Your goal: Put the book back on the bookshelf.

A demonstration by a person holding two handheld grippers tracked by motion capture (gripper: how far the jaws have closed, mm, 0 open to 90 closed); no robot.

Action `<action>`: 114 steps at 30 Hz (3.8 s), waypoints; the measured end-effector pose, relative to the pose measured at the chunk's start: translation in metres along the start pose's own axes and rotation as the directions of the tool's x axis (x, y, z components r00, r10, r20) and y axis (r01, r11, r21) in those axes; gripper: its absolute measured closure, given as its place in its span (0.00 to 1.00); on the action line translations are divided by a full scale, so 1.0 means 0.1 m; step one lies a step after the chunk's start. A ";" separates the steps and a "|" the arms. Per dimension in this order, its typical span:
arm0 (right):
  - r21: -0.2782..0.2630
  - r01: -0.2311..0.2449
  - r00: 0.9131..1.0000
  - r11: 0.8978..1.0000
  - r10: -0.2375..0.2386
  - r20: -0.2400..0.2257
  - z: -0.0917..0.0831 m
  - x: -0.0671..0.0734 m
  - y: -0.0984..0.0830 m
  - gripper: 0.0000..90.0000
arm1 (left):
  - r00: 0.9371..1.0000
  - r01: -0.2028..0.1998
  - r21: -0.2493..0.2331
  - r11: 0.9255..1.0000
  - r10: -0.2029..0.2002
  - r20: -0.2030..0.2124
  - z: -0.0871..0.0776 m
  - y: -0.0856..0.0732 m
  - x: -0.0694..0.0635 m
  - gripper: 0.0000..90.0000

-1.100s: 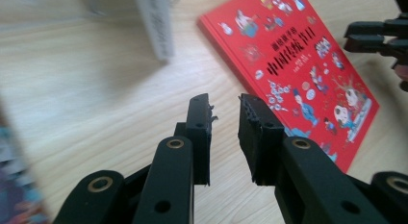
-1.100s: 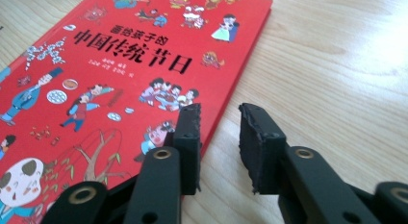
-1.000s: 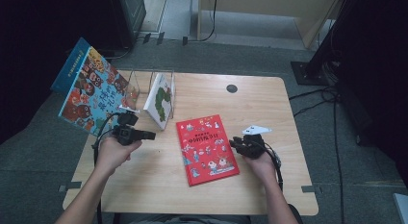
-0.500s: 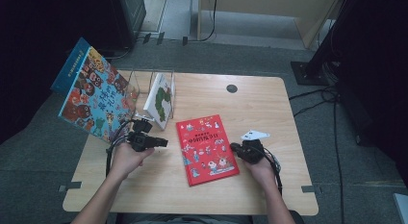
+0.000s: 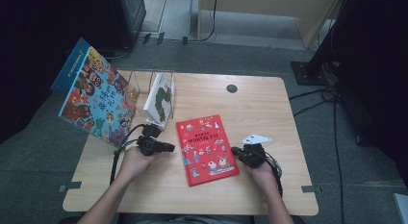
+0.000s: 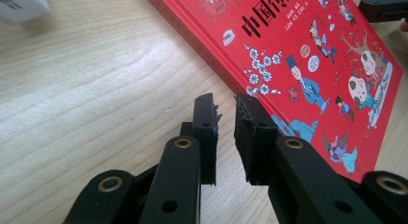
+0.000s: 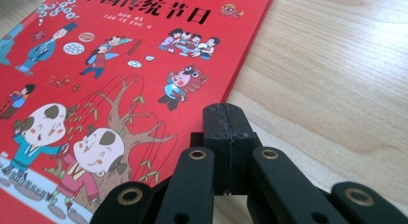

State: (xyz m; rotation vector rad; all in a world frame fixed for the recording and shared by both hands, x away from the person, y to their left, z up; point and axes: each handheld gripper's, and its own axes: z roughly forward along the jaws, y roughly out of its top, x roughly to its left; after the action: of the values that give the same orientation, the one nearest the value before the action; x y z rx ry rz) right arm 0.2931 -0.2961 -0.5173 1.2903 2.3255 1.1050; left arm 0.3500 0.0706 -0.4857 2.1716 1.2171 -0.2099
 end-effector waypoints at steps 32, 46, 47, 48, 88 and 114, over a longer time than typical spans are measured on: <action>0.028 0.041 0.997 0.999 -0.039 -0.067 -0.05 0.23 -0.07 1.00 | 0.999 0.033 0.011 0.999 -0.033 0.025 0.16 -0.08 -0.04 0.93; -0.026 -0.056 0.998 0.998 0.055 -0.044 -0.06 0.11 0.01 0.88 | 0.999 0.043 0.001 0.999 -0.043 0.004 0.18 -0.08 -0.06 0.99; -0.025 -0.061 0.997 0.998 0.060 -0.041 -0.05 0.11 0.02 0.87 | 0.999 0.046 0.000 0.999 -0.046 0.003 0.18 -0.08 -0.06 0.99; -0.026 -0.069 0.997 0.997 0.067 -0.043 -0.04 0.11 0.03 0.86 | 0.999 0.047 -0.001 0.999 -0.047 0.001 0.18 -0.08 -0.07 0.99; 0.388 -0.414 0.879 0.824 0.472 -0.064 0.24 -0.24 0.60 0.79 | 0.998 0.054 -0.036 0.998 -0.054 0.011 0.26 -0.09 -0.15 1.00; 0.388 -0.271 0.942 0.881 0.325 -0.079 -0.26 0.09 1.41 0.83 | 0.997 0.061 -0.020 0.998 -0.059 0.050 0.29 -0.10 -0.19 1.00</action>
State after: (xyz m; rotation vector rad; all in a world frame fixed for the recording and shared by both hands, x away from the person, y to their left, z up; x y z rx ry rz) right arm 0.3603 -0.2565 -0.3962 1.8158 2.5952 0.8836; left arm 0.3361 0.0436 -0.5047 2.1011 1.2520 -0.2733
